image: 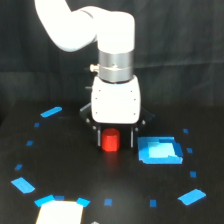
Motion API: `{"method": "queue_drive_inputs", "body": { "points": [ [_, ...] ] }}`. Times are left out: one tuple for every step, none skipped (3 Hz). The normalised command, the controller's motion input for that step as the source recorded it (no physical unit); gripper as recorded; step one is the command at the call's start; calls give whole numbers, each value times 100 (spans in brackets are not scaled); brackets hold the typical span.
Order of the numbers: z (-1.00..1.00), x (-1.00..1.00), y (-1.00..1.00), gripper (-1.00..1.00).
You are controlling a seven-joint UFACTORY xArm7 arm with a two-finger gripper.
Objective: Pick up the red object from the table
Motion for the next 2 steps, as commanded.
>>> {"method": "queue_drive_inputs", "body": {
  "points": [
    [1,-47,32,-100],
    [-64,56,77,92]
  ]
}}
